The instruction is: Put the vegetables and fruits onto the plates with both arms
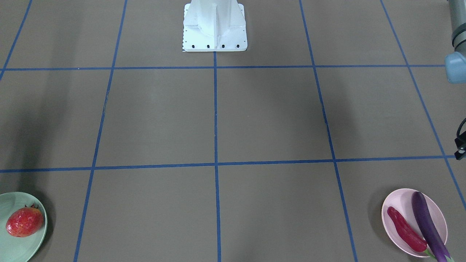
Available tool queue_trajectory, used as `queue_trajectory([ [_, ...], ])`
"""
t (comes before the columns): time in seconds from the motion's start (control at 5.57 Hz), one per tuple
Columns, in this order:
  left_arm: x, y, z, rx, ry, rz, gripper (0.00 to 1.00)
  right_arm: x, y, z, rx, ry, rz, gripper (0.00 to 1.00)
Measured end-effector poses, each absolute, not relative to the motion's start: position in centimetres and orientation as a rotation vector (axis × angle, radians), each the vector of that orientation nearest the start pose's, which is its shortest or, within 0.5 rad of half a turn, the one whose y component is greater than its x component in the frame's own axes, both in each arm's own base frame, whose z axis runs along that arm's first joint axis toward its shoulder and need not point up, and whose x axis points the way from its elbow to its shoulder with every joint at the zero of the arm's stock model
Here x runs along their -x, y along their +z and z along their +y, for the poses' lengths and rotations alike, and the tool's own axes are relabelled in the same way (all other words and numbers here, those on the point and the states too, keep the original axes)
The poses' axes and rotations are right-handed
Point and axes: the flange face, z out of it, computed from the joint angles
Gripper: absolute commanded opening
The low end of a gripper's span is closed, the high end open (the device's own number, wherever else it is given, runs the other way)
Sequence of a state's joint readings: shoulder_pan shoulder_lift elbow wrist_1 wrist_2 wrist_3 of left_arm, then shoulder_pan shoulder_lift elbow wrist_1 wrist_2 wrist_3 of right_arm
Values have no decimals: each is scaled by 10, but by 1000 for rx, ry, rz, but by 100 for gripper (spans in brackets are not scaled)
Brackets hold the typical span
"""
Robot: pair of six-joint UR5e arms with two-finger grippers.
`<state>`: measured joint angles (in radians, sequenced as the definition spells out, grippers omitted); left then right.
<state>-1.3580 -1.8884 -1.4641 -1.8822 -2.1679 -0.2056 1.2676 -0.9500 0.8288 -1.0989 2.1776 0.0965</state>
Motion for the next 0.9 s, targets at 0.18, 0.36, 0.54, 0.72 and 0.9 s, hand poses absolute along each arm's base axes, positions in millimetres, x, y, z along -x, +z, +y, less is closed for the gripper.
queue_trajectory([
  [0.18, -60, 506, -646, -375, 162, 676, 100, 158, 576, -751, -228, -260, -671, 100],
  [0.36, -60, 505, -646, -376, 162, 675, 100, 158, 548, -752, -239, -231, -687, 100],
  [0.54, -60, 505, -646, -376, 163, 675, 100, 147, 516, -747, -228, -209, -707, 100],
  [0.72, -58, 505, -646, -376, 162, 675, 100, 125, 486, -737, -202, -182, -735, 100],
  [0.9, -55, 505, -646, -380, 163, 674, 100, 97, 452, -718, -173, -145, -755, 100],
])
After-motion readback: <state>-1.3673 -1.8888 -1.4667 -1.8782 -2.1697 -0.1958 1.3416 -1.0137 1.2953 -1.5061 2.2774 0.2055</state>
